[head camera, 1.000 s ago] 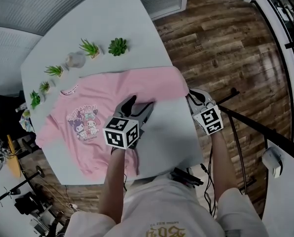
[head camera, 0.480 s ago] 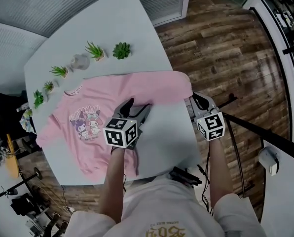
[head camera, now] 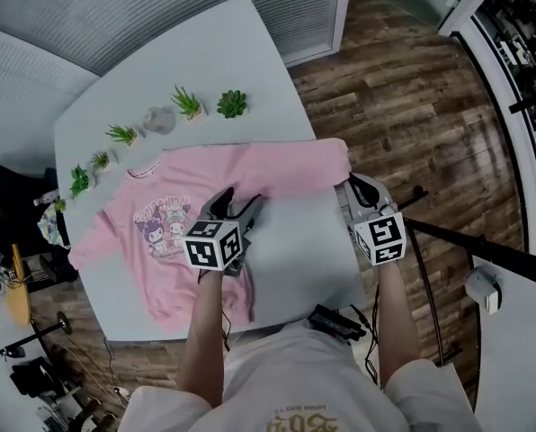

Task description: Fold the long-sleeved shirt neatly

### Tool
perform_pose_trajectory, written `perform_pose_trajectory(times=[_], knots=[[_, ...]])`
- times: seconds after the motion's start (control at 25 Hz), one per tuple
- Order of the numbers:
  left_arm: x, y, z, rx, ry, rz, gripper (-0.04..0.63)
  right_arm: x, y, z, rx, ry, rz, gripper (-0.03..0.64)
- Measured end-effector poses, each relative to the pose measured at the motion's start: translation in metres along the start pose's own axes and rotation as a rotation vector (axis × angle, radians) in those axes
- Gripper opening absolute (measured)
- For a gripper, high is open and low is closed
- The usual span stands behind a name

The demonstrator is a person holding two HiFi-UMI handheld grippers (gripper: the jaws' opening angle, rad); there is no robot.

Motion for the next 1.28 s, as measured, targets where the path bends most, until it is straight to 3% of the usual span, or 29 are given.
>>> perform_pose_trajectory(times=[0.48, 1.04, 1.28], knots=[[0.047, -0.005, -0.031, 0.036, -0.08, 0.1, 0.295, 0.005, -0.046, -0.034, -0.076, -0.003, 0.104, 0.025], [0.105, -0.013, -0.06, 0.21, -0.19, 0.25, 0.241, 0.009, -0.091, -0.062, -0.142, -0.077, 0.196, 0.025], [0.137, -0.004, -0.081, 0.235, -0.265, 0.284, 0.222, 0.001, -0.11, -0.087, -0.114, -0.139, 0.218, 0.025]])
Point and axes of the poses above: the fingertips, and each gripper's own axes: x backward along the fingers, z to its right, y out of its underside, the point moved 6 cm from there along x, backward along the fingers, and after that the axes turned 10 degrees about -y, right-handed, at the moved point
